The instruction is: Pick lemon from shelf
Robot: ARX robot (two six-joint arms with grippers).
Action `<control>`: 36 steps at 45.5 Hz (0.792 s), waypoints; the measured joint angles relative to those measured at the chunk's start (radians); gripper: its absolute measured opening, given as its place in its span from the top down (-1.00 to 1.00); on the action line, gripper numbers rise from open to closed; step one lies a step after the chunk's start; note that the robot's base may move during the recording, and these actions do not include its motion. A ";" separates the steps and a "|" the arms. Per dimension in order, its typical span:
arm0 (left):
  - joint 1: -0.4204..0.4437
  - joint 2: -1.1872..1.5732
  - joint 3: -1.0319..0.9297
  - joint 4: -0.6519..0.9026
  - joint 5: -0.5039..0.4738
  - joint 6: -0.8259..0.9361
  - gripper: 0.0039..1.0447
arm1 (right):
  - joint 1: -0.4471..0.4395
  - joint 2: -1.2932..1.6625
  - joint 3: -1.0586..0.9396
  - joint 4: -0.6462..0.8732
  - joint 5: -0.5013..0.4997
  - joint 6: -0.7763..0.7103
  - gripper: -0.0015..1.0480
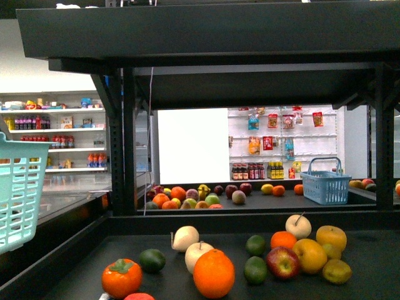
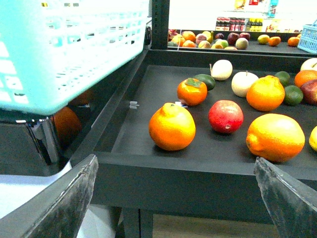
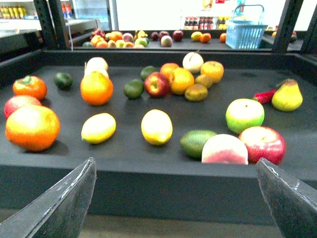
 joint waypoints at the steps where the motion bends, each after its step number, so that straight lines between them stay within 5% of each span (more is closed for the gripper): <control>1: 0.000 0.000 0.000 0.000 0.000 0.000 -0.86 | 0.000 0.000 0.000 0.000 0.000 0.000 -0.85; 36: 0.000 0.000 0.000 0.000 0.000 0.000 -0.86 | 0.000 0.000 0.000 0.001 0.000 0.000 -0.85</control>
